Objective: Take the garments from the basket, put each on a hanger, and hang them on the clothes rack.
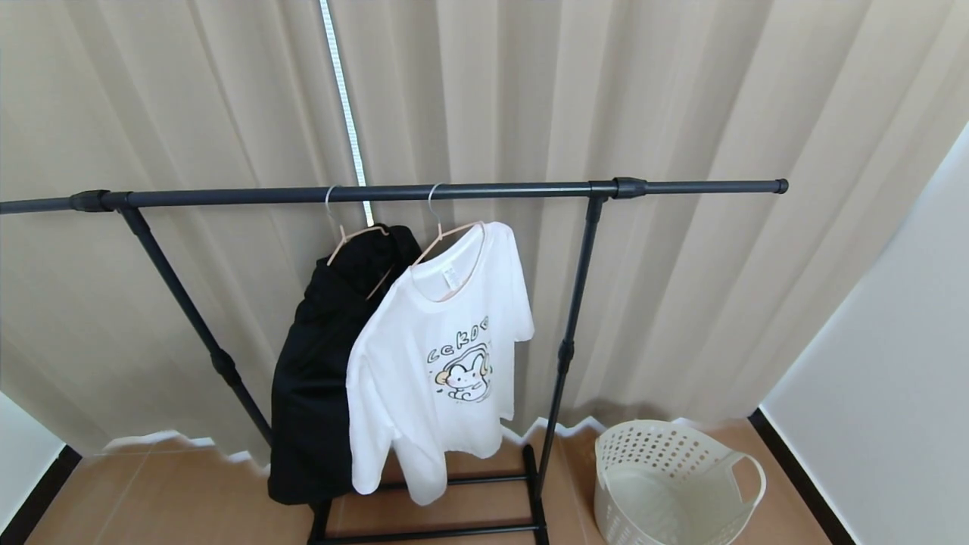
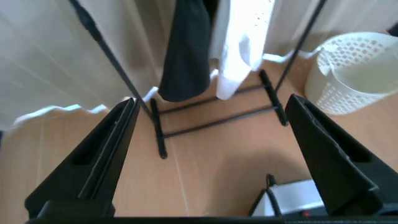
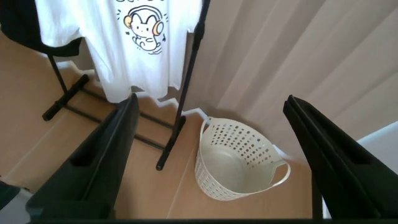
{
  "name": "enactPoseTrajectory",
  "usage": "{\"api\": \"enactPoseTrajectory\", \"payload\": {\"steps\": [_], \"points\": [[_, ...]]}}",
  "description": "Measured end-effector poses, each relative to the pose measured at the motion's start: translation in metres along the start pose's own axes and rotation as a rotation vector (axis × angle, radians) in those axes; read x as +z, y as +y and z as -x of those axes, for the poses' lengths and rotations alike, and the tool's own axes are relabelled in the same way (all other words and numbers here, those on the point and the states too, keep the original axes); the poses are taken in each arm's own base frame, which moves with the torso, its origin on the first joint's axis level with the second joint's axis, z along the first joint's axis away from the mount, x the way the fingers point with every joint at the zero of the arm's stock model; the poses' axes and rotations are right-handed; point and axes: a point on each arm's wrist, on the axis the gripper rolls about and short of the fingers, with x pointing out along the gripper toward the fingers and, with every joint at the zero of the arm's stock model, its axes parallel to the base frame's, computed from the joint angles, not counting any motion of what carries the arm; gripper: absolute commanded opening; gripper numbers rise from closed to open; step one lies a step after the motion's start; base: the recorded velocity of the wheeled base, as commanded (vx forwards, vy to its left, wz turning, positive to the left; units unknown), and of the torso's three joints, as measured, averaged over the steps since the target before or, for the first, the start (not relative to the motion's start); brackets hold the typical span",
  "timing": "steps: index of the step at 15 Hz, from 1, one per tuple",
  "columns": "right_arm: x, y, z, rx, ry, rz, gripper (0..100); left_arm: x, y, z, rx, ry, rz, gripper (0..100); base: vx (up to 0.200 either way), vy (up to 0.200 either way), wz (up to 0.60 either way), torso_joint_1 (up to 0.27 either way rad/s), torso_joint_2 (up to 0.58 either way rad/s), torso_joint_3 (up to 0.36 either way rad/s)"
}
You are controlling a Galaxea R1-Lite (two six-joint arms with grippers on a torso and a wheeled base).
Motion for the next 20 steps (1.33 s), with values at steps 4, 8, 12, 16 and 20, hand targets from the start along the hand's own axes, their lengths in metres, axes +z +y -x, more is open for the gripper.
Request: {"api": "enactPoseTrajectory", "payload": {"steps": [4, 8, 12, 16, 20], "points": [[-0.002, 0.005, 0.005, -0.096, -0.05, -0.007, 100, -0.005, 0.0, 0.015, 0.192, -0.147, 0.053, 100, 0.0, 0.0, 0.0, 0.0, 0.0, 0.0], [-0.003, 0.007, 0.008, -0.055, -0.096, -0.032, 100, -0.009, -0.003, 0.025, 0.184, -0.291, 0.17, 100, 0.0, 0.0, 0.0, 0.0, 0.0, 0.0], [-0.004, 0.008, 0.007, -0.015, -0.1, -0.082, 100, -0.01, -0.003, 0.027, 0.169, -0.327, 0.271, 100, 0.0, 0.0, 0.0, 0.0, 0.0, 0.0], [-0.005, 0.006, 0.007, -0.102, -0.089, -0.094, 100, -0.011, -0.005, 0.026, 0.132, -0.312, 0.112, 100, 0.0, 0.0, 0.0, 0.0, 0.0, 0.0], [-0.007, 0.003, 0.007, -0.239, -0.083, -0.162, 100, -0.012, -0.005, 0.026, 0.105, -0.307, 0.185, 100, 0.0, 0.0, 0.0, 0.0, 0.0, 0.0]]}}
